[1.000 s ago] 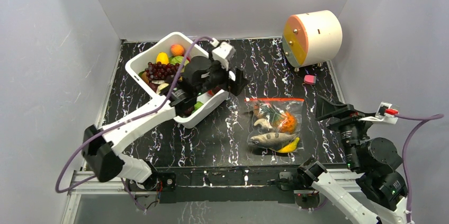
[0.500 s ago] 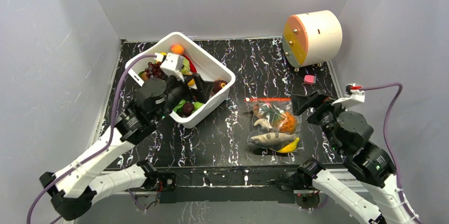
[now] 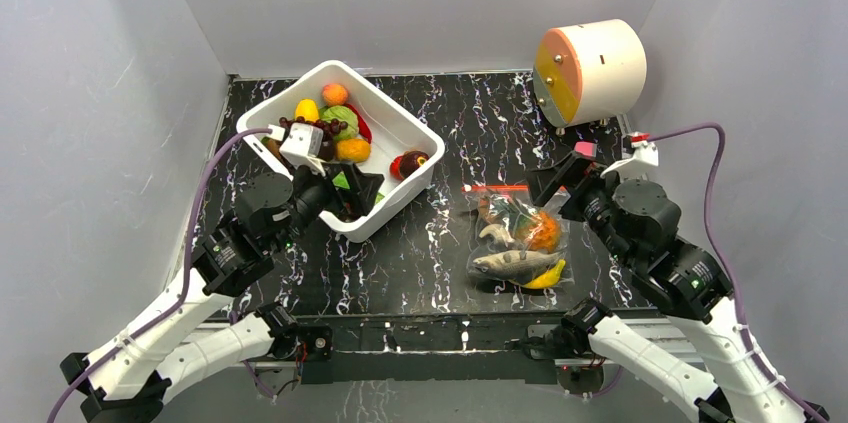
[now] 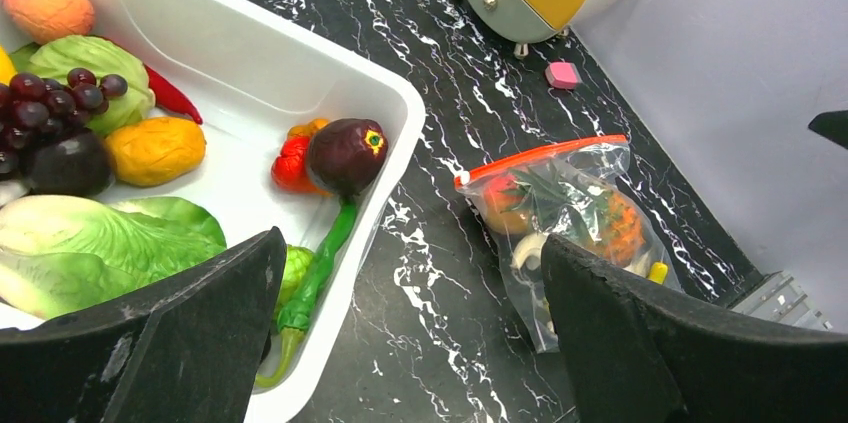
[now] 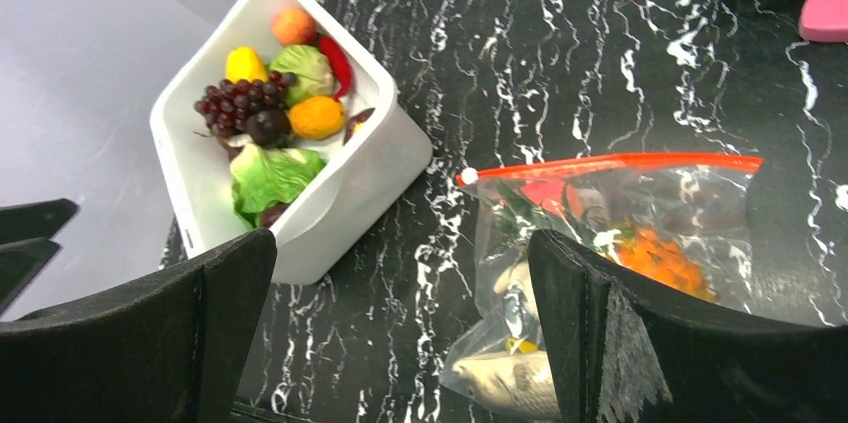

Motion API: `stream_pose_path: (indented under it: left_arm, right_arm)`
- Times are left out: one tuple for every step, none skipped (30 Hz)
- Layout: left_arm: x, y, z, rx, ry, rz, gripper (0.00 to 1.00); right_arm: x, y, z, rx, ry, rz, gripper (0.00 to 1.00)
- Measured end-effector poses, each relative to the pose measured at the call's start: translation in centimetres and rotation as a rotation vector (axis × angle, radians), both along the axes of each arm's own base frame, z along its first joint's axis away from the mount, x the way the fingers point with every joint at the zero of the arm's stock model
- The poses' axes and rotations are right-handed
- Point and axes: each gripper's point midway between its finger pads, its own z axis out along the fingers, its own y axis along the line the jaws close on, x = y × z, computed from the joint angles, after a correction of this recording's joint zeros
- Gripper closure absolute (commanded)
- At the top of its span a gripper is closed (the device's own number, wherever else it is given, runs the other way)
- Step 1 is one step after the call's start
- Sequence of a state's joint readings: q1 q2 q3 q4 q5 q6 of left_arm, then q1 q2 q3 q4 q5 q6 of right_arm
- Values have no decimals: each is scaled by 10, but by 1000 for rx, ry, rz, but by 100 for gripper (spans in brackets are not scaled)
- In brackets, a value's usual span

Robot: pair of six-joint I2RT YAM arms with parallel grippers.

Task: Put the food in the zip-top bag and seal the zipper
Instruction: Reset both arms

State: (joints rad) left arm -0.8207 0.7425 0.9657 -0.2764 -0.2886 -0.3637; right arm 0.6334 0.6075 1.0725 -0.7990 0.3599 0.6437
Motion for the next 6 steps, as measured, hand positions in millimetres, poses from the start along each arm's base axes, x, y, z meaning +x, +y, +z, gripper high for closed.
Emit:
stream_pose_path:
  left_arm:
    - [0,0,-1,0,5,0,1]
    - [-1,0,-2,1,7,0,2]
    - [-1,0,-2,1,11,1,2]
    - [-1,0,-3,0,15,1,2]
    - [-1,0,-4,1,17,1,2]
    - [-2,0,-4,1,20,1,2]
  right_arm:
    - [0,0,5,8,-14,3,2]
    - [0,1,8,14,-24,6,2]
    - [0,2,11,20,-34,9,2]
    - [0,2,13,22,-40,11,2]
    - [1,3,14,24,-43,13,2]
    - [1,3,14,26,-46,14,2]
